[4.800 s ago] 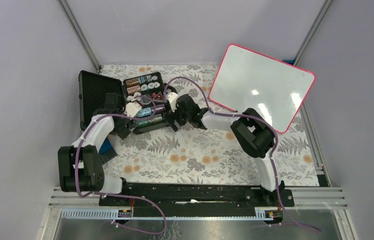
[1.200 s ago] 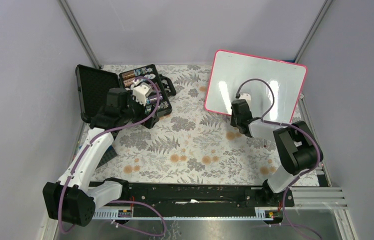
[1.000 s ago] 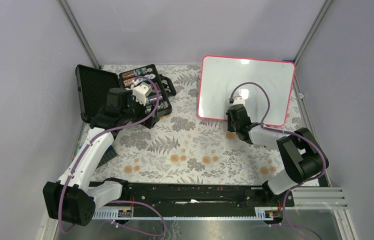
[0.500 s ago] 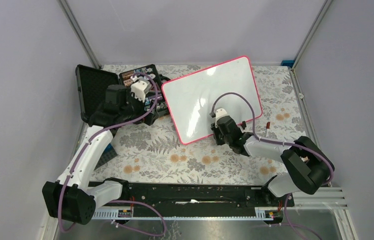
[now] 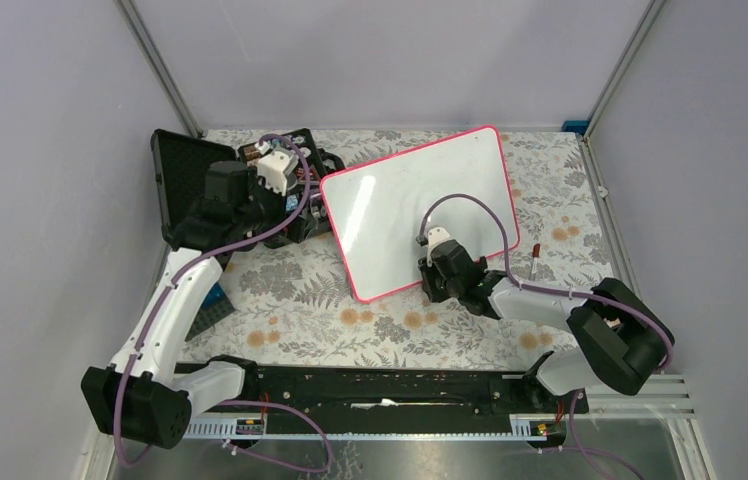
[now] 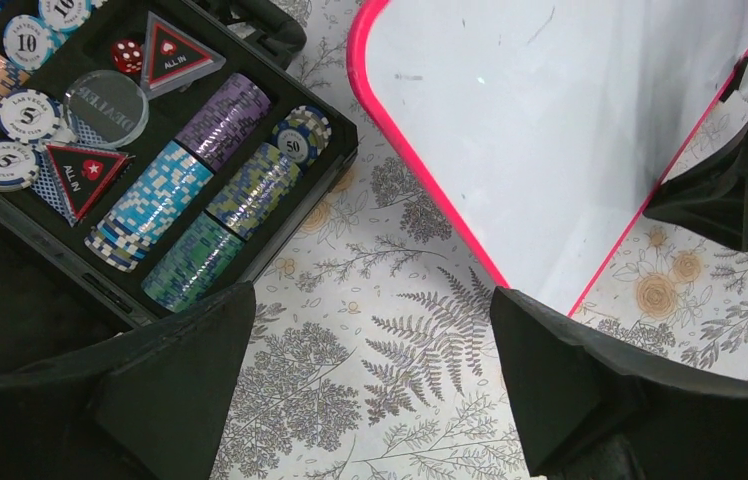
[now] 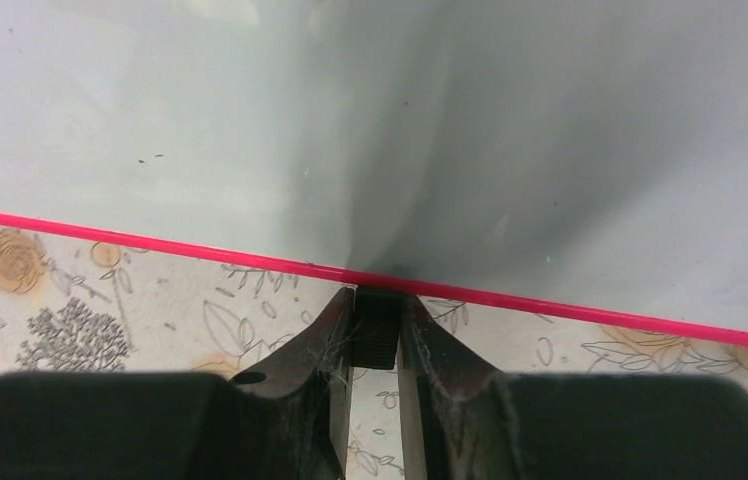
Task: Write a sentence on the whiteboard
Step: Move the whiteboard to the center of the board.
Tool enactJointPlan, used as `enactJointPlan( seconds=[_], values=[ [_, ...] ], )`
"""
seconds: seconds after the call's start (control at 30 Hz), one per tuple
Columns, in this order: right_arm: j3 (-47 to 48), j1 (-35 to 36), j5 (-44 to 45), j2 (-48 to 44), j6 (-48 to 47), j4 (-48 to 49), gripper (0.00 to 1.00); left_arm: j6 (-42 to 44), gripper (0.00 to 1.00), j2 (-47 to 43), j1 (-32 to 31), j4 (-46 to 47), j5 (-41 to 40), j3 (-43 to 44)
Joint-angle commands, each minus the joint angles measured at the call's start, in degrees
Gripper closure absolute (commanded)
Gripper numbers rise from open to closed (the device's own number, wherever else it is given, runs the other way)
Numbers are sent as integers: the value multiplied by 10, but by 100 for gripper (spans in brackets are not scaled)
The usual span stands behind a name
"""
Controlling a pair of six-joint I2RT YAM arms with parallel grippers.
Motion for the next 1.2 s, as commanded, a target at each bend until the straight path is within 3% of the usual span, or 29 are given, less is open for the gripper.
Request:
enactJointPlan(
  seconds=[0.0,0.73,0.8,0.9,0.93,1.17],
  values=[
    [-9,24,-99,-24,5,-17,100,-14,1,-14,-1,10,-5,34],
    [-27,87,-139,-19,-9,18,99,-28,1,-19,-1,-2,-20,47],
    [-26,87,-141,-21,-10,17,86,-28,1,-17,-1,-2,-19,47],
    [-22,87,-135,-28,-17,9,48,-25,1,-16,-1,-5,-19,47],
    [-21,87,-130,-31,-17,9,41,-24,1,-16,-1,-8,-18,50],
    [-2,87,-121,-50,-41,-22,19,-11,1,-4,-1,-47,6,82]
  ],
)
